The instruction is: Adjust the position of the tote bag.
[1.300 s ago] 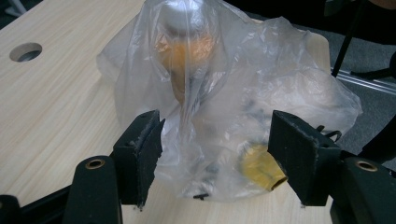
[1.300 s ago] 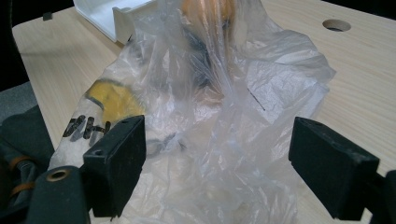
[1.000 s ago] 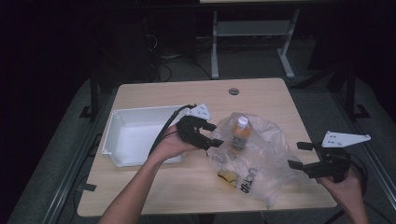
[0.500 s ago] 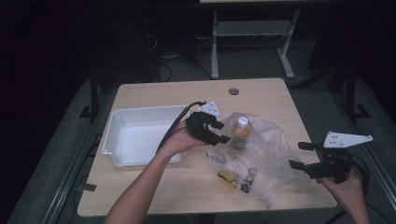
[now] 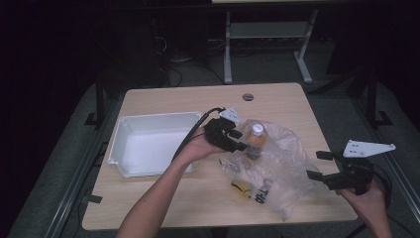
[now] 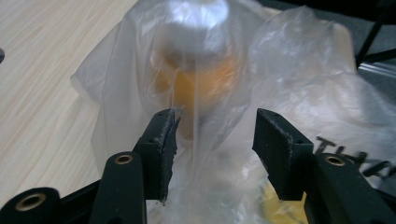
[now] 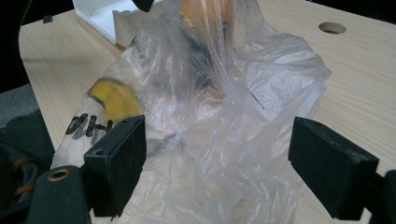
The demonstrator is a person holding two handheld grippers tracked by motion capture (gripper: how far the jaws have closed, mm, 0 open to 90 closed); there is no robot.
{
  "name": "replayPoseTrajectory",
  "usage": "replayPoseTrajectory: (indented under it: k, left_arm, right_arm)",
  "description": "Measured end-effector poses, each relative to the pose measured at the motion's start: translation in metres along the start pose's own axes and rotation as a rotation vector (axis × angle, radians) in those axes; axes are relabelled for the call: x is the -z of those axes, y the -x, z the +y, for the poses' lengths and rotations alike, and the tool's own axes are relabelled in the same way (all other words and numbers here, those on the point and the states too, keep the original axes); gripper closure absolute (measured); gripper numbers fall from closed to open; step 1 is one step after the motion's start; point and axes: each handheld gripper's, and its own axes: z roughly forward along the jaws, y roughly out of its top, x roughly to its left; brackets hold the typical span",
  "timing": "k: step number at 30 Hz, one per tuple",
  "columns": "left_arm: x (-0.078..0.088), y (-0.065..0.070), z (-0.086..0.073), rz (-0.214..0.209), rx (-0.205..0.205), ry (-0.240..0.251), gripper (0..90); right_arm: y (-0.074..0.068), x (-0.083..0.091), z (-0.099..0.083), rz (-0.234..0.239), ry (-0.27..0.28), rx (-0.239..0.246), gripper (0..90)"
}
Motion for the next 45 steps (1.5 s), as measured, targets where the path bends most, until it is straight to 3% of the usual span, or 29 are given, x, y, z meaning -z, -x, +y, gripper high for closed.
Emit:
replayPoseTrajectory:
  k: [11, 23, 45]
  left_arm:
    - [-0.009, -0.006, -0.001, 0.024, 0.009, -0.021, 66.5]
    - [-0.006, -0.005, -0.001, 0.026, -0.019, -0.04, 89.6]
    - [0.004, -0.007, -0.023, 0.055, 0.002, -0.075, 90.0]
  right_arm:
    - [0.0, 0.0, 0.0, 0.003, -0.002, 0.0, 19.2]
    - [0.0, 0.001, 0.0, 0.0, 0.008, 0.002, 19.9]
    - [-0.002, -0.005, 0.001, 0.007, -0.01, 0.006, 21.3]
